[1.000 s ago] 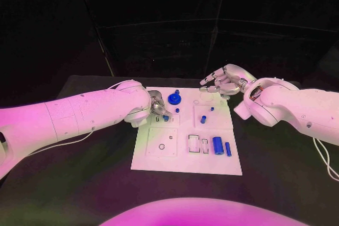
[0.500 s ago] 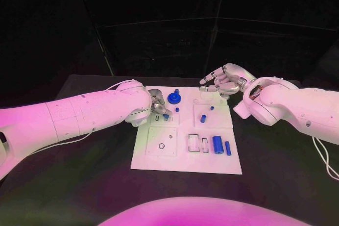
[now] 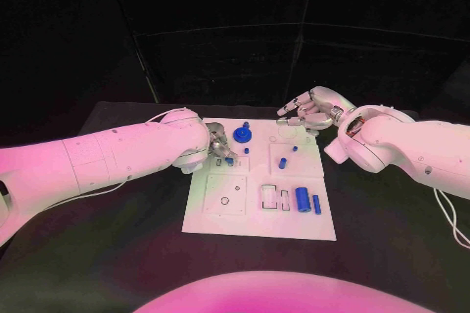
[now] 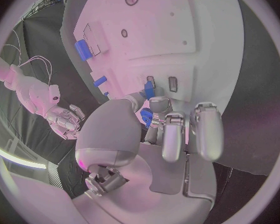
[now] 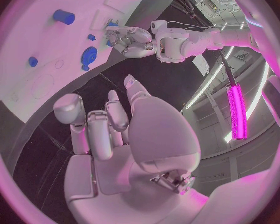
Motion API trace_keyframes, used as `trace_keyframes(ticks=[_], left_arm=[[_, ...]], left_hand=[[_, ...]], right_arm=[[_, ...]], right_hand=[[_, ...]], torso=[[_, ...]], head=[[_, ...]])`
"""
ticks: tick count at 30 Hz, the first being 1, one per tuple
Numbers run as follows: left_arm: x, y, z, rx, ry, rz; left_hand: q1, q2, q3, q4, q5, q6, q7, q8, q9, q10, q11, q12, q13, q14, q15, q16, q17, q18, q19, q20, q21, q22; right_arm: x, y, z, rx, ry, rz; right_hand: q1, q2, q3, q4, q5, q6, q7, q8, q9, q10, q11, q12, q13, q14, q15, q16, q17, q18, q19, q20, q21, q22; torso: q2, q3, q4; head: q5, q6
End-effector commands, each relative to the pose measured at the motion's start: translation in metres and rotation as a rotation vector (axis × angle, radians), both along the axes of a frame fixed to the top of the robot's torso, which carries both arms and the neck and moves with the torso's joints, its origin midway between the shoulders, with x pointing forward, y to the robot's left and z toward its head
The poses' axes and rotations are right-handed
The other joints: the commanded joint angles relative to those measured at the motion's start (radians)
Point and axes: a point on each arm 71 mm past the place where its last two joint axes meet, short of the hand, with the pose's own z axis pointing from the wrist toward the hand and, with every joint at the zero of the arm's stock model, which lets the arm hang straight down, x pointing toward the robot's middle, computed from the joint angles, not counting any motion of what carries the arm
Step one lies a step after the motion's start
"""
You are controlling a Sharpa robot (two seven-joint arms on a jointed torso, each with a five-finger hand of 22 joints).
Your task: Assemble the parts on the task board
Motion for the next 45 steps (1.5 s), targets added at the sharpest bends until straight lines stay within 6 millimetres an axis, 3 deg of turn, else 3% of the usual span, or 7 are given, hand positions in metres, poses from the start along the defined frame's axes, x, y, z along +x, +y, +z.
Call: trace_keyframes(ticks=[1,35,45], left_arm=[[-0.0038,0.0028,-0.0073,0.05,0.043,-0.011],[-0.0079,-0.0002,-0.0107,0.079,0.086,-0.042],[-0.0065,-0.0013,-0.0119,0.098,0.102,-0.046]], left_hand=[[0.008,-0.006,0.162,-0.153,0.002,0.001,-0.004,0.006,0.0,0.007,-0.003,0.005,0.001,0.104,-0.009,0.003,0.263,-0.014,0.022,-0.008,-0.004,0.002],[0.003,-0.011,0.171,-0.156,0.002,0.002,-0.005,0.009,0.003,0.008,-0.003,0.004,0.0,0.104,-0.01,0.003,0.263,-0.014,0.022,-0.008,-0.004,0.002],[-0.041,-0.027,0.155,-0.136,0.002,0.02,-0.011,0.023,0.013,0.02,-0.007,0.015,0.009,0.104,-0.011,0.003,0.263,-0.015,0.023,-0.009,-0.003,0.006]], right_arm=[[-0.0001,0.0019,0.0013,0.005,-0.002,0.014],[-0.0004,0.0026,0.001,0.004,0.003,0.019],[-0.0005,0.0028,0.001,0.004,0.003,0.02]], right_hand=[[-0.003,0.008,0.0,0.004,0.006,0.006,-0.001,0.006,0.001,-0.003,-0.003,-0.004,-0.001,0.062,-0.005,-0.003,0.097,0.013,-0.009,0.0,-0.003,-0.001],[-0.003,0.008,-0.001,0.005,0.005,0.006,-0.001,0.007,0.001,-0.003,-0.004,-0.004,-0.002,0.063,-0.005,-0.003,0.098,0.012,-0.008,-0.001,-0.004,-0.001],[-0.003,0.008,-0.001,0.005,0.005,0.006,-0.001,0.007,0.001,-0.003,-0.004,-0.004,-0.002,0.063,-0.005,-0.003,0.098,0.012,-0.008,-0.001,-0.004,-0.001]], torso=[[0.0,0.0002,0.0001],[0.0,-0.0005,-0.0001],[0.001,0.0003,-0.0011]], head=[[0.001,-0.001],[0.002,-0.007],[0.001,-0.009]])
